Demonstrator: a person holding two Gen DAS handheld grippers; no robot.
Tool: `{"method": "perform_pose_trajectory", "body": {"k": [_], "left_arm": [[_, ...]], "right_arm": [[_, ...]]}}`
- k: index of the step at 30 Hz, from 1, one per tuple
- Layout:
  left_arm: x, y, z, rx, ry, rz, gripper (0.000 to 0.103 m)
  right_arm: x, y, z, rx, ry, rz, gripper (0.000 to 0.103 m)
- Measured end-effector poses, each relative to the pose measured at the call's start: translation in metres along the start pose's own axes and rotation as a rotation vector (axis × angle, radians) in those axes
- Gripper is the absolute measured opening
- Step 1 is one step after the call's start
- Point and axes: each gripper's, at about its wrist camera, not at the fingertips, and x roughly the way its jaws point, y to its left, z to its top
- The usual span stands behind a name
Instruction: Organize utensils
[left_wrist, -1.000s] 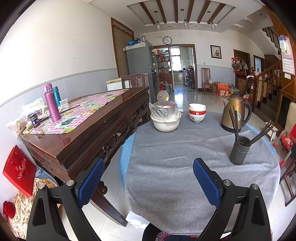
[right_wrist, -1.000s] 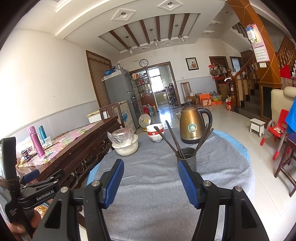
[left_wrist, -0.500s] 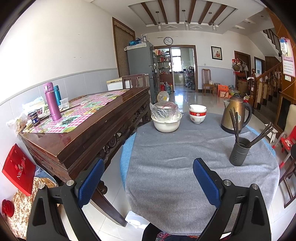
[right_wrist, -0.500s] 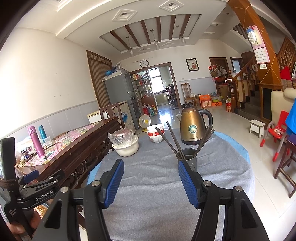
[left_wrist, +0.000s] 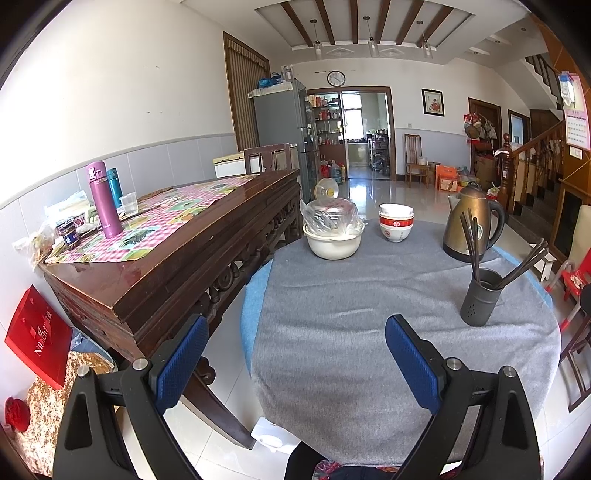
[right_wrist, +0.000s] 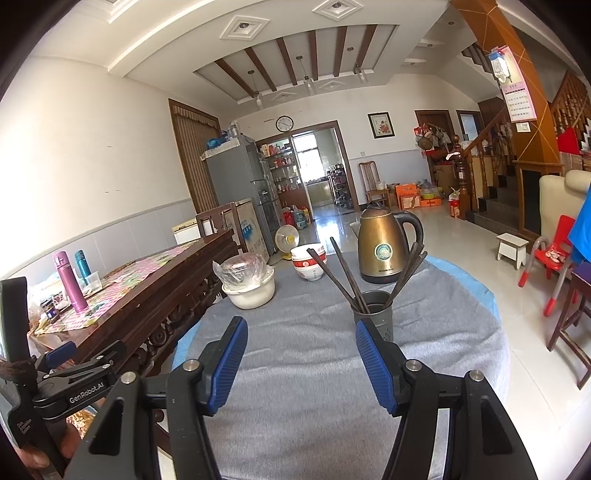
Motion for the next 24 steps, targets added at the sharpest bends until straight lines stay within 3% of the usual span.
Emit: {"method": "perform_pose_trajectory", "body": {"k": [18,21,24], "left_arm": [[0.041,-0.012,-0.004,0.005,0.076,-0.017,0.096],[0.058,-0.019,-0.004,-0.004,0.096,-0.04,0.097],[0.092,-0.027,-0.009,-0.021,0.165,-0.07,0.096]], "right_arm": [[0.031,-0.028,0.002,0.006,0.035,-0.074,0.065],[0.047,-0.051,-0.003,0.019,0.055,-0.124,0.066],[0.072,-0.088,-0.012,0.043,0.098,-0.22,0.066]]}}
